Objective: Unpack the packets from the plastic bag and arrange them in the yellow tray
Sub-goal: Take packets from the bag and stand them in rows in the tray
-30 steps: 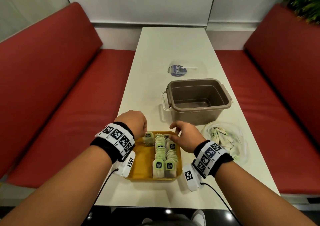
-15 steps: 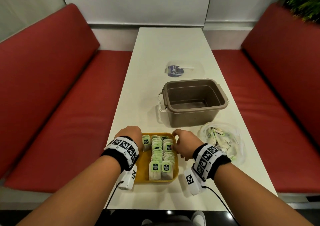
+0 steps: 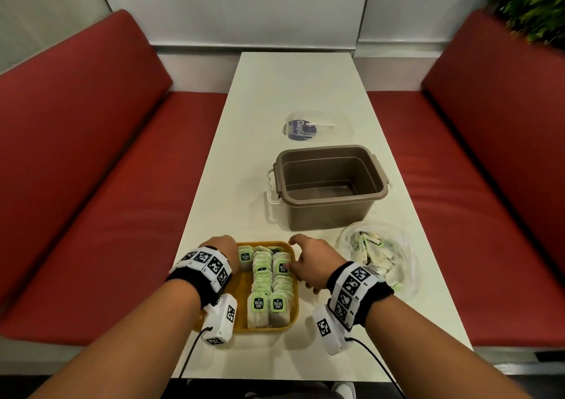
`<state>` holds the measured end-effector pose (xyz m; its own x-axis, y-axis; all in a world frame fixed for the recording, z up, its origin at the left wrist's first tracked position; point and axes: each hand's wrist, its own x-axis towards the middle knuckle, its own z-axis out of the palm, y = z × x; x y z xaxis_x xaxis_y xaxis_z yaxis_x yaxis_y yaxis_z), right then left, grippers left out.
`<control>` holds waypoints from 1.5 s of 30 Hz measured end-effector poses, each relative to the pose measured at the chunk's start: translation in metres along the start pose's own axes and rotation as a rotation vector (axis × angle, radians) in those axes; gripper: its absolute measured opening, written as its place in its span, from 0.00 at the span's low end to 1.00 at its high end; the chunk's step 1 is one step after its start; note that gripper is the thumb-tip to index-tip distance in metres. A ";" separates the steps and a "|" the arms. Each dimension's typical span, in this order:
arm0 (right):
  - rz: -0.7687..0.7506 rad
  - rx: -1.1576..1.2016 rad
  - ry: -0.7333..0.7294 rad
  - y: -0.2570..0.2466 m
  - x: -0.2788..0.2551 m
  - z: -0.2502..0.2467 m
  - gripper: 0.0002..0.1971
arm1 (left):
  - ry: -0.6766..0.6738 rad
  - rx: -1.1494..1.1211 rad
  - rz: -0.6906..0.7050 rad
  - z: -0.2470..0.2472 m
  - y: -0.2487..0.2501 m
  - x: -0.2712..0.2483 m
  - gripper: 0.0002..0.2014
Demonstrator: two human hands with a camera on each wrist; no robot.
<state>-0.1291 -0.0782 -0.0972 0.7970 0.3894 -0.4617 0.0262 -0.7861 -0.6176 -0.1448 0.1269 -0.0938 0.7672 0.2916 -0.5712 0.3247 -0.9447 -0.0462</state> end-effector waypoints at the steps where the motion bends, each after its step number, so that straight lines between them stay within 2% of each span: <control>1: -0.014 -0.015 0.012 0.002 -0.002 -0.003 0.26 | 0.032 0.032 -0.018 -0.004 0.000 -0.001 0.09; 2: -0.027 -0.024 0.024 0.004 -0.004 -0.007 0.26 | 0.062 0.054 -0.021 -0.010 0.002 -0.004 0.07; 6: -0.120 -0.041 0.098 0.021 -0.019 -0.039 0.16 | 0.217 0.017 0.055 -0.044 0.025 -0.024 0.12; 8: -0.137 -0.034 0.191 0.039 -0.026 -0.059 0.10 | 0.279 -0.085 0.190 -0.053 0.049 -0.032 0.12; 10: -0.114 -0.027 0.305 0.063 -0.028 -0.077 0.07 | 0.254 -0.188 0.350 -0.050 0.078 -0.039 0.10; 13: -0.047 -0.135 0.375 0.104 -0.030 -0.101 0.09 | 0.219 -0.274 0.515 -0.033 0.131 -0.035 0.10; 16: 0.034 -0.236 0.341 0.137 -0.030 -0.114 0.13 | 0.125 -0.268 0.524 -0.007 0.172 -0.022 0.16; 18: 0.043 -0.221 0.245 0.153 -0.026 -0.118 0.16 | 0.044 -0.307 0.519 0.004 0.193 -0.019 0.21; 22: -0.029 -0.080 0.119 0.169 -0.015 -0.119 0.25 | 0.012 -0.495 0.555 0.013 0.215 -0.015 0.27; 24: -0.042 -0.042 0.129 0.174 -0.012 -0.120 0.27 | 0.010 -0.586 0.580 0.015 0.221 -0.013 0.33; 28: -0.088 0.012 0.171 0.183 -0.007 -0.126 0.31 | 0.005 -0.630 0.616 0.020 0.223 -0.009 0.43; 31: -0.147 0.105 0.249 0.190 -0.004 -0.129 0.27 | 0.020 -0.795 0.620 0.021 0.222 -0.009 0.37; 34: -0.153 0.220 0.290 0.199 -0.003 -0.130 0.24 | 0.045 -0.859 0.552 0.019 0.220 -0.008 0.31; 37: -0.109 0.187 0.215 0.205 -0.003 -0.129 0.25 | 0.065 -0.683 0.500 0.028 0.217 -0.003 0.36; 40: -0.061 0.067 0.098 0.207 -0.003 -0.126 0.22 | 0.056 -0.484 0.495 0.040 0.217 -0.001 0.27; 41: -0.060 0.054 0.091 0.208 -0.005 -0.125 0.21 | 0.088 -0.437 0.489 0.042 0.218 -0.003 0.25; 43: -0.106 0.070 0.149 0.210 -0.011 -0.126 0.19 | 0.239 -0.393 0.502 0.038 0.216 -0.010 0.21; 45: -0.194 0.093 0.261 0.212 -0.021 -0.126 0.20 | 0.397 -0.500 0.562 0.032 0.213 -0.019 0.18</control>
<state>-0.0644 -0.3134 -0.1385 0.9107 0.3816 -0.1585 0.1469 -0.6575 -0.7390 -0.1083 -0.0847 -0.1187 0.9945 -0.0815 -0.0665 -0.0280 -0.8148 0.5791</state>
